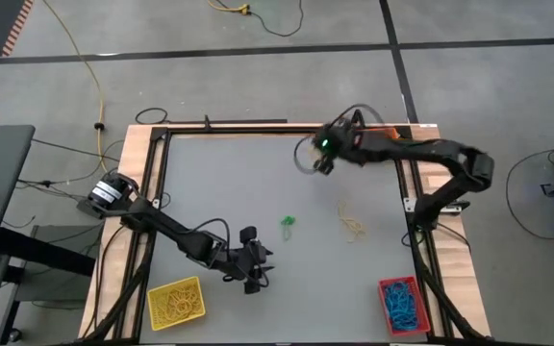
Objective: Sort rubber bands into baskets
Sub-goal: Put the green rubber band into the orange bin
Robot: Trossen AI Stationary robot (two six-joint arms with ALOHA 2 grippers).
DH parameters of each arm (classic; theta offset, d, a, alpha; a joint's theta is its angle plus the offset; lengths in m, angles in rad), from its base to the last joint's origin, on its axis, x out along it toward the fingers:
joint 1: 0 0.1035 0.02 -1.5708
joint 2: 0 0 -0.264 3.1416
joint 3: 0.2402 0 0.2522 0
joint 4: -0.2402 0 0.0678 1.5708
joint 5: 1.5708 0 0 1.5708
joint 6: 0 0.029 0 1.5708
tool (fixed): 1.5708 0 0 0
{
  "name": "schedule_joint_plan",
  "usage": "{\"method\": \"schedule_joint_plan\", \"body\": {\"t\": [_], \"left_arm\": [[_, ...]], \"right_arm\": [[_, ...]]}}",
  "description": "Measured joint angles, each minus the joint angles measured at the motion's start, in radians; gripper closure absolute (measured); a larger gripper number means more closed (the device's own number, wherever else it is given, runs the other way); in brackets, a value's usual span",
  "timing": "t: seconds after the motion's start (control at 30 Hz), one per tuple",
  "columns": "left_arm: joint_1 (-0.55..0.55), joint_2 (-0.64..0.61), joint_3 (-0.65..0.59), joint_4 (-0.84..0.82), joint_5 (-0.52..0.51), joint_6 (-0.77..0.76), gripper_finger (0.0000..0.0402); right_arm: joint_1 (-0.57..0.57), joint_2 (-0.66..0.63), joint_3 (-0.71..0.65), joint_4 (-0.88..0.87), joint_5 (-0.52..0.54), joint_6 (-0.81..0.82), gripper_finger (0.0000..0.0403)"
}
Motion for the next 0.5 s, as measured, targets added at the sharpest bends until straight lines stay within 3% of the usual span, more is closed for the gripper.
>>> {"method": "schedule_joint_plan", "body": {"t": [0.27, 0.5], "left_arm": [[-0.016, -0.001, 0.001, 0.046, -0.011, -0.014, 0.0223], [-0.023, -0.001, 0.001, 0.043, -0.043, -0.045, 0.0223]], "right_arm": [[-0.282, -0.096, 0.000, -0.113, -0.161, -0.010, 0.0384], [-0.456, -0.082, -0.026, -0.174, -0.247, 0.008, 0.0384]]}}
